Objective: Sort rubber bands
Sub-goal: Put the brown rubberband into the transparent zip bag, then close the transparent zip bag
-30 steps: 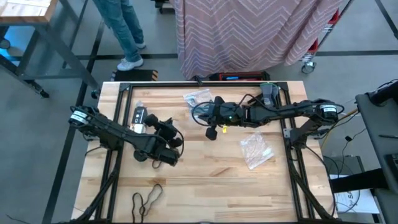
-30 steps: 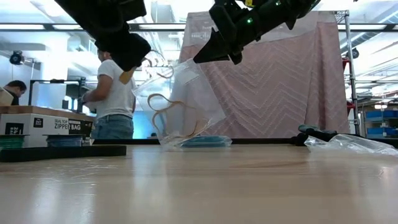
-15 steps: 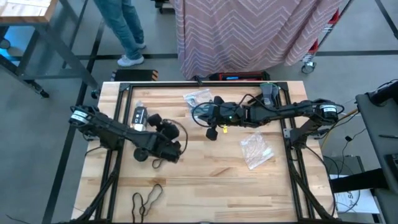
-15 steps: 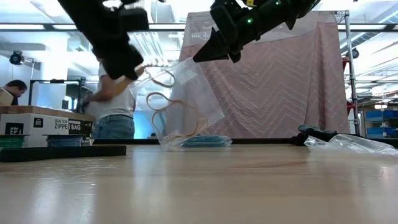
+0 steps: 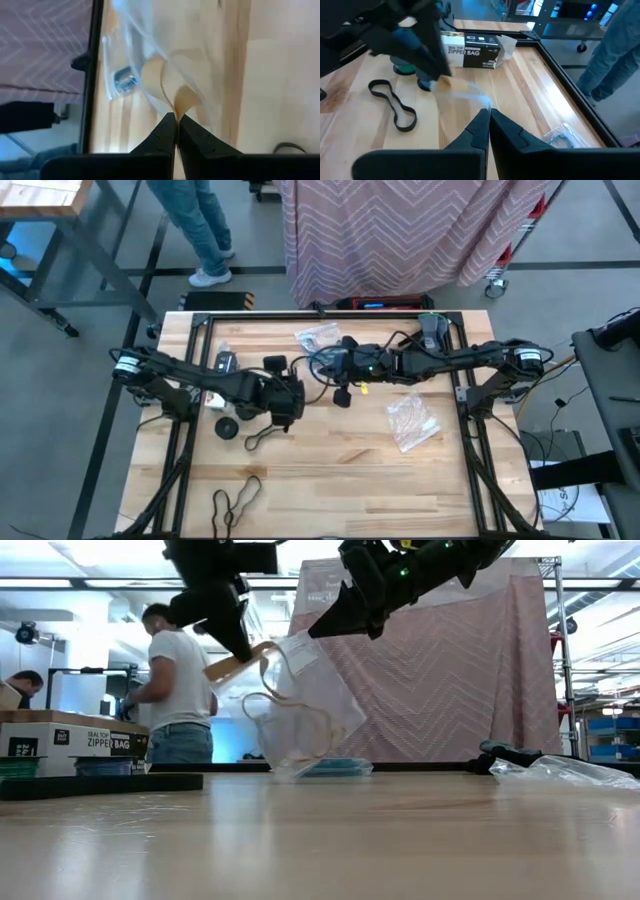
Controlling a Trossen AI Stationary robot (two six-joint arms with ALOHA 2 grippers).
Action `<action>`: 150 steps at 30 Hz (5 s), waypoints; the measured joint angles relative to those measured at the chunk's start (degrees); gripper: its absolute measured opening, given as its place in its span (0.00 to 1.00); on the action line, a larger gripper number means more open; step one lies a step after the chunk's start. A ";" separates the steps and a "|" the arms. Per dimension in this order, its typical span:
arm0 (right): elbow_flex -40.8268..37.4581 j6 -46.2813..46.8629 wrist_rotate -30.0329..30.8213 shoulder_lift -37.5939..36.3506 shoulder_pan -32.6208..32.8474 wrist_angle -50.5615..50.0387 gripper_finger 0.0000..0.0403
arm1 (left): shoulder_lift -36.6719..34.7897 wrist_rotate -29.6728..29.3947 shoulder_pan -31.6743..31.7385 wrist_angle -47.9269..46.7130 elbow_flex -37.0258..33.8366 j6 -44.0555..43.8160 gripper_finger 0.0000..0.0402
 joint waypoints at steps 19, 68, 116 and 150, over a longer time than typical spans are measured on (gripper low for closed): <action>0.00 0.03 -4.03 0.00 0.07 -0.32 0.00 | 0.28 3.58 3.24 13.88 -2.07 -2.69 0.00; 0.00 -1.50 -4.86 0.02 -0.02 -2.01 0.00 | -14.01 18.43 -0.91 13.19 -5.46 -5.45 0.64; -0.09 -6.28 -4.82 -2.23 1.72 -6.21 0.00 | -13.19 16.60 -7.67 74.41 -14.98 -7.27 0.50; -1.91 -16.95 -8.92 -2.80 4.26 -1.58 0.00 | -12.47 -7.57 -7.78 76.88 -33.34 -1.90 0.41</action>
